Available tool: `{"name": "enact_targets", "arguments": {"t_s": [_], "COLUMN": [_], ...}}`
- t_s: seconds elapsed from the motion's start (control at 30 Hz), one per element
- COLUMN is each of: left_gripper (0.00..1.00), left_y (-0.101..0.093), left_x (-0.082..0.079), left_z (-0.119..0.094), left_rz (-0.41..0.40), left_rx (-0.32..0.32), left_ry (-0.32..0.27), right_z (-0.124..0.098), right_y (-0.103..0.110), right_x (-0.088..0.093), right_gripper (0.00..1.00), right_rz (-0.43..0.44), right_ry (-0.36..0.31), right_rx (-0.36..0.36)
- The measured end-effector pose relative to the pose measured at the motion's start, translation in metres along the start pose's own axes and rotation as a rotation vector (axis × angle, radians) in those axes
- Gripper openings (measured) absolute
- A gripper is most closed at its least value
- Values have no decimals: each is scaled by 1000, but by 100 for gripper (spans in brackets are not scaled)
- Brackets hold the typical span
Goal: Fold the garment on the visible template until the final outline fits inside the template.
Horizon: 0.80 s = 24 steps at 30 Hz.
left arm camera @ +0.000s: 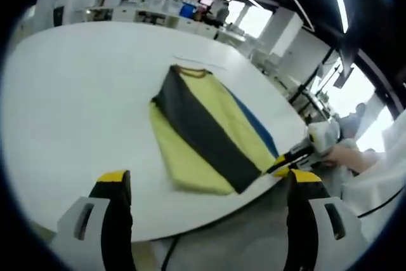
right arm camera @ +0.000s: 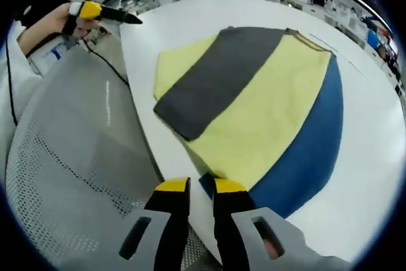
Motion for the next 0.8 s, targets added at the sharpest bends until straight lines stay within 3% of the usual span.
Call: {"name": "enact_targets", "arguments": {"t_s": [0.2,0.3,0.5,0.8], "left_gripper": [99,99,99,99], "left_y": [1,1,1,0], "left_x": [0,-1,-1,-1], "left_z": [2,3,4,5], "left_rz": [-5,-8,-11,-12], "left_rx": [-4,-3,-4,-2], "left_ry": [3,5,4,7], "right_z": [0,0,3,2], "right_y": [-4,-5,2,-1], "right_x": [0,0,0,-1], "right_gripper": [8,5,10,3], "right_rz": [-15,-98,-142,-248], "right_ry": [8,37,64,102], "right_rx": [16,38,48,97]}}
Point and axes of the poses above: the point that each gripper's makers call its tool centre point, and the gripper's own axes: z roughly forward along the fingers, y roughly to its left, x roughly out of its underside, the point moved 4 cm from there along -z, roughly backward along the fingers, and after that the axes turned 12 degrees about -x, right-handed, at the moved point
